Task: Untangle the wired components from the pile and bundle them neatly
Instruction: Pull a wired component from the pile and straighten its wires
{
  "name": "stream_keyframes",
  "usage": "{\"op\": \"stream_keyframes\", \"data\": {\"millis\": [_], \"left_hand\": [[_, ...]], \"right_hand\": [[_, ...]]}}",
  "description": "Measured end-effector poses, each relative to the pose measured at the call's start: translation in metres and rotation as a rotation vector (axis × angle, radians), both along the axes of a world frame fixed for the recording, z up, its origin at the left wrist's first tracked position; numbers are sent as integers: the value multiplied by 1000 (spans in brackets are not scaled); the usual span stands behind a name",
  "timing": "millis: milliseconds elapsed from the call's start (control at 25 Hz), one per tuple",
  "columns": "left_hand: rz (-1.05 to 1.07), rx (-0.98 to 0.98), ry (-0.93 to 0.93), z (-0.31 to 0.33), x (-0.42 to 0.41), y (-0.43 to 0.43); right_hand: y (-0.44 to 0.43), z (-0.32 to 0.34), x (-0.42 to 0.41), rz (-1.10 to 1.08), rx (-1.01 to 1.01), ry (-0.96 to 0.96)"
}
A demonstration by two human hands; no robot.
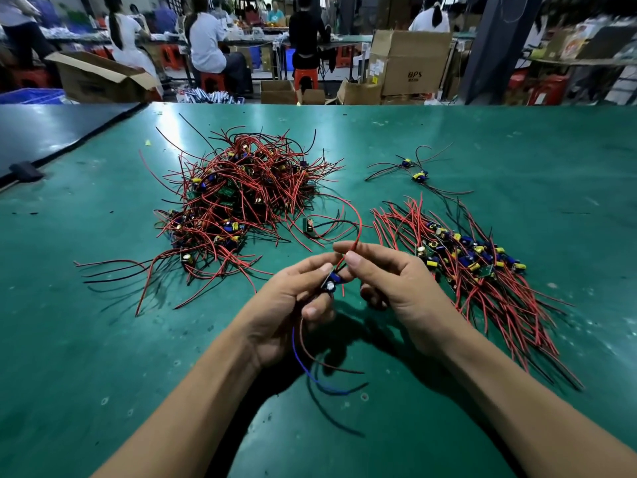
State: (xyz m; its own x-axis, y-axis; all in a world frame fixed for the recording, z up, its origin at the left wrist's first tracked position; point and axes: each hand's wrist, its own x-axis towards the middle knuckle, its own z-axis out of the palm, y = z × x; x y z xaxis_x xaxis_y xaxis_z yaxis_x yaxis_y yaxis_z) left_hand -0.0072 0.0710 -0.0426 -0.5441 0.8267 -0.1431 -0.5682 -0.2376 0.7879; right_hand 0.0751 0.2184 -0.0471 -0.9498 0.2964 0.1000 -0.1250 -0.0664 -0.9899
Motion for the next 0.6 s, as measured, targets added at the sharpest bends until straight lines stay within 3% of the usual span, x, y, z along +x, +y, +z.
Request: {"op": "stream_keyframes", "data": {"millis": [120, 320, 600], "left_hand": [[-25, -72, 27, 1, 1, -1], [77, -172, 265, -3, 10, 3], [65, -227, 209, -2, 12, 4]], "right_hand": [[1, 1, 1, -33, 44, 18], [-1, 7, 1, -76, -1, 33], [-3, 8, 1, -107, -40, -24]]}}
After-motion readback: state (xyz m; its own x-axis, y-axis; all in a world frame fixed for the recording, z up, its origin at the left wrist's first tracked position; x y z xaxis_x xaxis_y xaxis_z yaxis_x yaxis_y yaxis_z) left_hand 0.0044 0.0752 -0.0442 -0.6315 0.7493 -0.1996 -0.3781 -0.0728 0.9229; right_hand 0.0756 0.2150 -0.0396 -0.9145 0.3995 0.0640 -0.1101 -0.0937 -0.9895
